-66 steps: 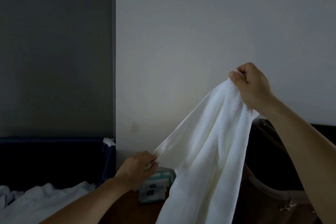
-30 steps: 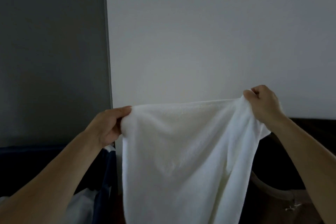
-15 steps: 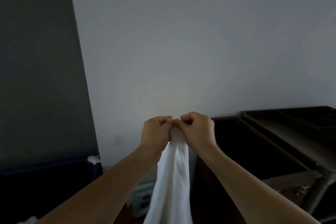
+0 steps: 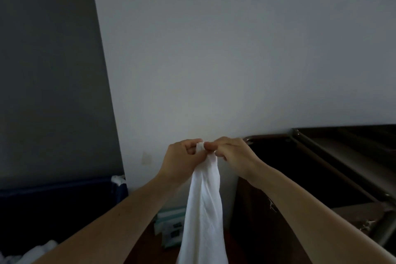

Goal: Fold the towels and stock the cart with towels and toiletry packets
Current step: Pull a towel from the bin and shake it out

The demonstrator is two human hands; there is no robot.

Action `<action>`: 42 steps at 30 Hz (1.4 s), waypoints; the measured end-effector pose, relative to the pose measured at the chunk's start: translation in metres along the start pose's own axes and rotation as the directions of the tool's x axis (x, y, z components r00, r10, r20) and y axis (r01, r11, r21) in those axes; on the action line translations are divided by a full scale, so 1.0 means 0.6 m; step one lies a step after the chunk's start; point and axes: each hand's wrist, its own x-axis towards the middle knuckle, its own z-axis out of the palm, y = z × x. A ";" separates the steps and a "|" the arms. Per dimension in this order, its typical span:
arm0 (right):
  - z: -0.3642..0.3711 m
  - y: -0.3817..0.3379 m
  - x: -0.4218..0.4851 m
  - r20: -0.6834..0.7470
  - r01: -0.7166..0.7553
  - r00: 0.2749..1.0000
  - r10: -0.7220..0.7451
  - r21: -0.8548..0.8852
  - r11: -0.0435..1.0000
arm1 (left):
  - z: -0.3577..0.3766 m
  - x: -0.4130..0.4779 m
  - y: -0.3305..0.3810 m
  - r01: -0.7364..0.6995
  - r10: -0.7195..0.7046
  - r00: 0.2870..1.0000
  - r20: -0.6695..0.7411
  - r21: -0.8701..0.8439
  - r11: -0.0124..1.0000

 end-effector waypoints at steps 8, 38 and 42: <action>-0.031 0.004 -0.018 0.086 0.016 0.996 -0.006 -0.118 0.993 | 0.013 -0.004 0.000 0.016 -0.016 1.000 0.009 -0.008 1.000; -0.170 0.142 -0.052 0.248 -0.029 0.960 0.130 -0.373 0.927 | -0.060 0.119 0.145 -0.339 0.338 0.884 -0.323 0.054 0.939; -0.179 0.131 -0.052 0.289 0.020 0.940 0.181 -0.577 0.816 | -0.088 0.126 0.128 -0.350 0.378 0.874 -0.304 0.143 0.926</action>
